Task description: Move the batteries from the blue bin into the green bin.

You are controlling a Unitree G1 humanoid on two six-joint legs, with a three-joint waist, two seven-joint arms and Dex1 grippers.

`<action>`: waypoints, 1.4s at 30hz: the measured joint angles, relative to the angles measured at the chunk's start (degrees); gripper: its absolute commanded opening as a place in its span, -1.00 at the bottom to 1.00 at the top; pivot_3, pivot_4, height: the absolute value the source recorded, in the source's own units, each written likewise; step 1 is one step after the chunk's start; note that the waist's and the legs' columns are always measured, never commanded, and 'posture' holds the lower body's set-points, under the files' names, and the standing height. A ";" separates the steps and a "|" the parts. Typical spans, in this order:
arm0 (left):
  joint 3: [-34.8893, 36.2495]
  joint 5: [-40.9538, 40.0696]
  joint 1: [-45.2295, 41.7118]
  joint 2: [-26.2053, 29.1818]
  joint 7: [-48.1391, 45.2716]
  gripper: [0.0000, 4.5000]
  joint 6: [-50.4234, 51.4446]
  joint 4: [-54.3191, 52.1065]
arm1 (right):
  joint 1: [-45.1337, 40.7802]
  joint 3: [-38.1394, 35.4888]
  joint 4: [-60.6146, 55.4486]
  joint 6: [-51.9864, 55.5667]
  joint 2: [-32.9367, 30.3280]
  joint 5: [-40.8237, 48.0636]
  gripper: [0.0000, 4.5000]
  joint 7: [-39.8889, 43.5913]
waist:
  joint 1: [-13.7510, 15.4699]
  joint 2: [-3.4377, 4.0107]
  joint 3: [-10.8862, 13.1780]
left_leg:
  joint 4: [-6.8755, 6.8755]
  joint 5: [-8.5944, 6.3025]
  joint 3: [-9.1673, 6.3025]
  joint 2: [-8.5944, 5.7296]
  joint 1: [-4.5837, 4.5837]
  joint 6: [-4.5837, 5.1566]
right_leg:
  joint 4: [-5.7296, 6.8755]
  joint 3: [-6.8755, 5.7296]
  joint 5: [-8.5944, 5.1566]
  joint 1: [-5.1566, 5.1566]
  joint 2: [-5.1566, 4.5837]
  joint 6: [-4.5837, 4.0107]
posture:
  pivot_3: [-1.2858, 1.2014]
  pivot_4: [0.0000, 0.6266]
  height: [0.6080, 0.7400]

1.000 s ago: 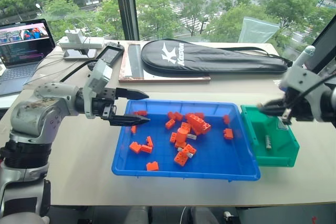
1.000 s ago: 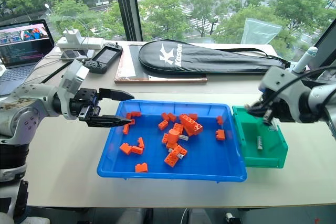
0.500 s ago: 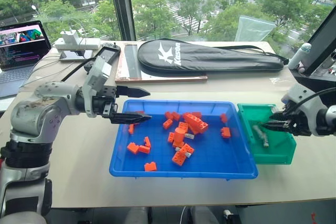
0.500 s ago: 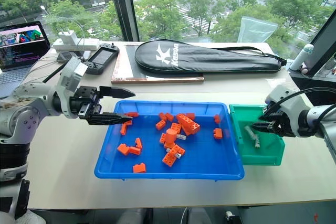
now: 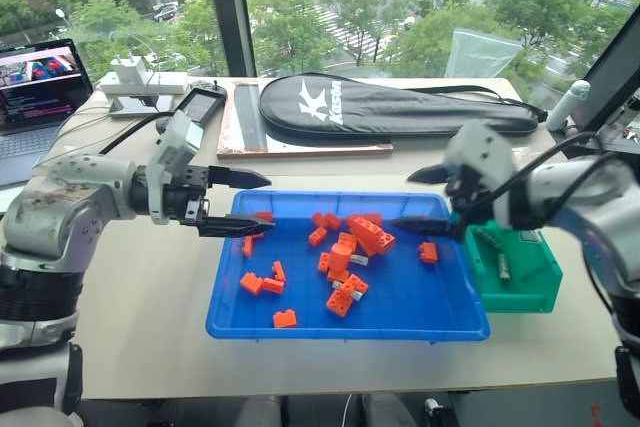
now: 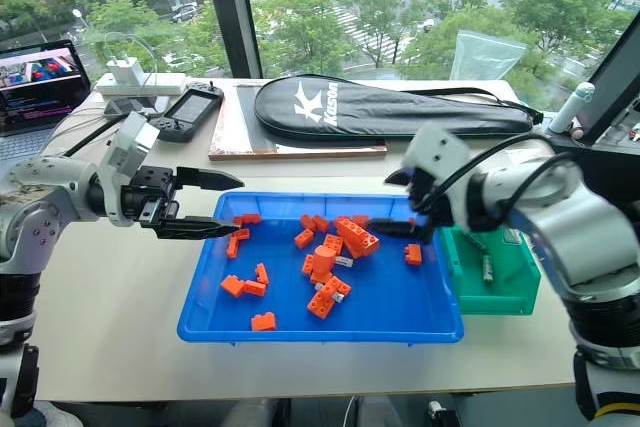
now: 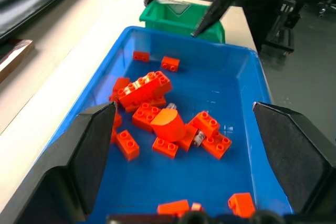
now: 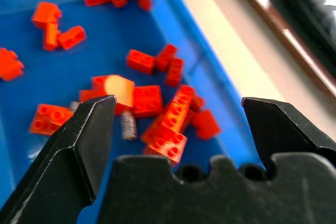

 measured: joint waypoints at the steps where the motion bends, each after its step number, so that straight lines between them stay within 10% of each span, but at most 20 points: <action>1: 0.04 -0.06 0.18 0.07 -0.21 1.00 0.00 -0.28 | -0.07 1.48 -0.09 1.39 1.33 0.61 0.98 -0.44 | 0.06 0.00 0.00 | 0.01 0.00 -0.01 -0.01 0.00 0.00 | 0.00 0.00 0.00 -0.01 0.00 0.00 | 0.03 -0.52 0.83; 33: -0.03 -0.32 -0.17 -0.20 -1.23 1.00 -0.41 -0.45 | 6.88 12.53 -3.01 9.93 7.70 2.90 0.98 -8.85 | -0.23 0.00 0.00 | -0.01 0.00 -0.04 0.04 0.03 0.00 | 0.05 -0.01 0.00 -0.04 0.10 0.00 | 0.03 -0.52 0.83; 42: -0.70 1.66 -1.32 -1.29 0.24 1.00 -1.70 1.87 | 6.87 10.94 -2.96 12.36 10.17 3.51 -0.25 -12.21 | -0.14 0.00 0.00 | 0.00 0.00 -0.05 0.02 0.03 0.00 | 0.05 -0.01 0.00 -0.02 0.09 0.00 | 0.03 -0.52 0.83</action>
